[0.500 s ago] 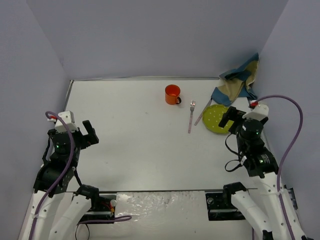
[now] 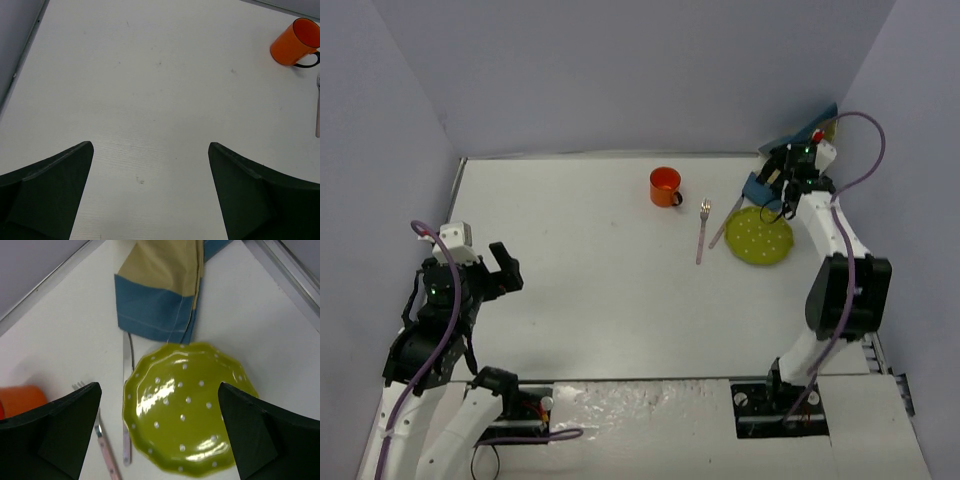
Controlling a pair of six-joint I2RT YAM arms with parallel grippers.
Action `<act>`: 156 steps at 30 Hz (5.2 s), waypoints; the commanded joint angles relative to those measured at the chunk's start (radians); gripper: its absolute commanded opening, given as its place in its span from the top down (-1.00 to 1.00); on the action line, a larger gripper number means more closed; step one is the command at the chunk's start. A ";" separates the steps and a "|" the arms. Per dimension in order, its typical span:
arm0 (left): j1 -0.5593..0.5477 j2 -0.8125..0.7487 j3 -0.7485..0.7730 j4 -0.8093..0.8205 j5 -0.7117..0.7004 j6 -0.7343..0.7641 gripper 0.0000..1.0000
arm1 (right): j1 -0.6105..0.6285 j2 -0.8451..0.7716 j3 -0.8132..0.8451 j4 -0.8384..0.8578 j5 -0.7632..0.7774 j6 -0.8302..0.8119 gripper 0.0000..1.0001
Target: Set the dinner table for one person
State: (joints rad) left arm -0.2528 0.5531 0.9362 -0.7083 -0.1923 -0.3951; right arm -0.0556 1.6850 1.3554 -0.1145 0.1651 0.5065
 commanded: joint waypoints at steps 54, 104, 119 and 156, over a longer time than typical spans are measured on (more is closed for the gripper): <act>-0.003 0.146 0.189 -0.035 -0.003 -0.031 -0.94 | 0.224 -0.064 0.348 0.201 0.144 -0.478 1.00; -0.138 0.353 0.135 0.077 0.281 0.003 -0.94 | 0.746 -0.239 -0.289 0.070 -0.139 -0.164 -0.67; -0.693 0.907 0.150 0.218 -0.158 -0.163 -0.79 | 0.608 -0.237 -0.419 0.070 -0.098 0.040 -0.64; -0.738 1.113 0.107 0.143 -0.105 -0.349 0.50 | 0.737 -0.123 -0.527 0.159 -0.027 0.102 -0.51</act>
State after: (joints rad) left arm -0.9829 1.6955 1.0430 -0.5327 -0.2500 -0.7177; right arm 0.6717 1.5397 0.8382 -0.0069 0.0796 0.5786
